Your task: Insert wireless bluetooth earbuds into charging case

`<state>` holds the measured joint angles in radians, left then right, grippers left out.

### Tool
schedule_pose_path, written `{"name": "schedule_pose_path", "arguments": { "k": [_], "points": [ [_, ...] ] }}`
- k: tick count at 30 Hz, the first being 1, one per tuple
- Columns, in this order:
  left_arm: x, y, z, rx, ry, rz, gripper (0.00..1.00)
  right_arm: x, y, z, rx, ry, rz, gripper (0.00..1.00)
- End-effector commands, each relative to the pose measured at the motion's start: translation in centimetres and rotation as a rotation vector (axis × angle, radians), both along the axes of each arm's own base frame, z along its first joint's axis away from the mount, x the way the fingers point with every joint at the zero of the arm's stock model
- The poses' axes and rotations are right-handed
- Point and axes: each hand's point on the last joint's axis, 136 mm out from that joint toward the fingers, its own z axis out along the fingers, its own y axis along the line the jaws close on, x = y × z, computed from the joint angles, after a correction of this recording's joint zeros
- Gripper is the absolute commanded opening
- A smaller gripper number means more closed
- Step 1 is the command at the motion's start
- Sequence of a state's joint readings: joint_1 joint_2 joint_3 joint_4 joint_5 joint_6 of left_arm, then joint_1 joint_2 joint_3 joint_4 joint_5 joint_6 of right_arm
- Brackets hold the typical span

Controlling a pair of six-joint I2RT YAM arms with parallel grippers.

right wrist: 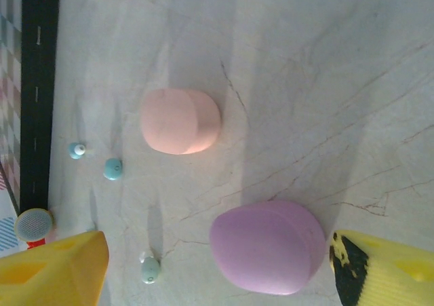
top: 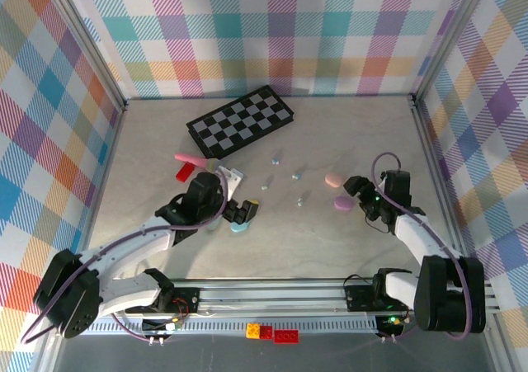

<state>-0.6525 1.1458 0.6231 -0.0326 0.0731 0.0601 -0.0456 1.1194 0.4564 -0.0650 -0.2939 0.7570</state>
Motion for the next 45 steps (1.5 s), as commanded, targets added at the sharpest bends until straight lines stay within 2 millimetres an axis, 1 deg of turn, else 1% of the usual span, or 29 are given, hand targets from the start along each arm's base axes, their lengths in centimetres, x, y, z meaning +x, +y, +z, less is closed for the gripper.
{"name": "schedule_pose_path", "arguments": {
  "k": [1,3,4,6,9,12,14,17,23,28,32,36,38,40,42,43,45],
  "points": [
    [-1.0,1.1,-3.6,0.138,0.193,0.047,0.96,-0.9,-0.7,1.0,-0.072,0.017,0.014,0.86],
    [-1.5,1.5,-5.3,0.21,0.274,0.052,0.92,-1.0,-0.8,1.7,-0.093,-0.012,0.017,0.86],
    [-1.5,1.4,-5.6,0.233,0.282,0.044,0.91,-1.0,-0.9,1.9,-0.108,-0.027,0.018,0.86],
    [-1.5,1.1,-5.9,0.268,0.276,0.04,0.89,-1.2,-1.2,2.0,-0.128,-0.039,0.011,0.86],
    [-1.6,0.8,-6.4,0.297,0.292,0.024,0.89,-1.5,-1.1,2.0,-0.122,-0.04,0.015,0.86],
    [-1.7,0.5,-7.2,0.357,0.328,-0.004,0.9,-1.4,-1.0,2.3,-0.118,-0.05,0.014,0.86],
    [-2.0,0.8,-7.8,0.444,0.368,-0.016,0.91,-1.4,-1.1,2.4,-0.125,-0.055,0.014,0.86],
    [-2.6,1.6,-8.0,0.601,0.392,-0.054,0.92,-1.3,-1.0,2.5,-0.123,-0.058,0.02,0.86],
    [-3.7,2.5,-9.1,0.767,0.442,-0.137,0.92,-1.1,-0.8,2.1,-0.108,-0.056,0.026,0.85],
    [-4.6,1.9,-9.8,0.767,0.478,-0.211,0.88,-1.1,-0.8,2.2,-0.116,-0.06,0.029,0.84],
    [-5.0,2.0,-10.4,0.778,0.505,-0.226,0.86,-1.1,-0.9,2.2,-0.113,-0.061,0.022,0.83],
    [-5.2,2.1,-11.3,0.789,0.528,-0.236,0.75,-1.1,-0.5,1.9,-0.086,-0.054,0.024,0.83],
    [-5.3,2.0,-11.5,0.783,0.527,-0.241,0.66,-1.0,-0.5,1.9,-0.084,-0.053,0.023,0.83],
    [-5.3,1.9,-11.6,0.774,0.523,-0.242,0.53,-1.0,-0.5,2.1,-0.084,-0.059,0.025,0.83],
    [-5.2,1.7,-11.5,0.759,0.511,-0.24,0.52,-0.9,-0.5,2.6,-0.086,-0.069,0.027,0.82],
    [-5.1,1.5,-11.3,0.744,0.508,-0.235,0.47,-0.9,-0.5,2.8,-0.089,-0.077,0.029,0.82],
    [-5.0,1.0,-11.0,0.71,0.5,-0.228,0.46,-0.9,-0.5,3.0,-0.105,-0.086,0.038,0.82]
  ]
}}
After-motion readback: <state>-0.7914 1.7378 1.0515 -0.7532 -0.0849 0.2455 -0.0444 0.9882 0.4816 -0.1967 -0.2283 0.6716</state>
